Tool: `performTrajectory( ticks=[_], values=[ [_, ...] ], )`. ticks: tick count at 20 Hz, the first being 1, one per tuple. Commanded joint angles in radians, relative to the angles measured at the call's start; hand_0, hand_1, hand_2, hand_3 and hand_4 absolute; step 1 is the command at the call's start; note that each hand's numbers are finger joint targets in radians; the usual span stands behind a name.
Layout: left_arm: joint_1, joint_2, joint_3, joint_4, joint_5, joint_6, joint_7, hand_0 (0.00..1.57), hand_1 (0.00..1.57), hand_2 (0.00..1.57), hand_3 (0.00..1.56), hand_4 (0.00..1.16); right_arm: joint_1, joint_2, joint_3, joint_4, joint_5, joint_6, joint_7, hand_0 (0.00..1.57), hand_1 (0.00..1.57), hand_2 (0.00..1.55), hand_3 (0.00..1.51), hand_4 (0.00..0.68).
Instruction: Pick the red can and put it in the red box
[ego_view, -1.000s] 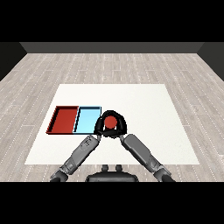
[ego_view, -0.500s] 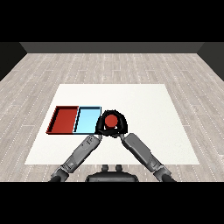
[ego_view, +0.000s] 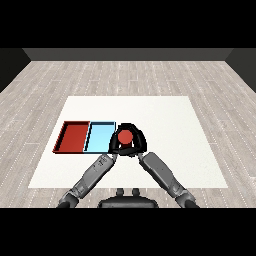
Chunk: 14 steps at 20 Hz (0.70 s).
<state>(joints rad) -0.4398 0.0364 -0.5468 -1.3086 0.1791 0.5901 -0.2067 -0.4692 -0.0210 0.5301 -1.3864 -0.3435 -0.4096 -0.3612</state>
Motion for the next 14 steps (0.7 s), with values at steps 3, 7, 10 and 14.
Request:
performTrajectory(
  ticks=[3,7,10,14],
  values=[
    [-0.005,-0.035,0.017,0.019,-0.021,-0.038,0.026,1.57,1.57,1.57,1.49,1.15,0.021,0.020,-0.015,-0.041,0.041,0.034,0.001,0.00,0.00,0.00,0.00,0.000],
    [0.021,-0.035,0.041,0.020,-0.043,-0.053,-0.011,1.57,1.57,1.57,1.48,1.15,0.008,-0.012,-0.084,-0.021,0.081,0.073,0.001,0.00,0.00,0.00,0.00,0.000],
    [-0.029,-0.036,0.065,0.058,-0.016,-0.082,0.032,1.57,1.57,1.57,1.49,1.15,0.051,0.002,-0.011,-0.157,0.152,-0.031,0.102,0.00,0.00,0.00,0.00,0.000],
    [0.074,-0.036,0.007,0.001,-0.057,-0.028,0.019,1.57,1.57,1.57,1.48,1.14,0.053,-0.020,-0.112,-0.146,0.157,-0.004,0.074,0.00,0.00,0.00,0.00,0.000]
  ],
)
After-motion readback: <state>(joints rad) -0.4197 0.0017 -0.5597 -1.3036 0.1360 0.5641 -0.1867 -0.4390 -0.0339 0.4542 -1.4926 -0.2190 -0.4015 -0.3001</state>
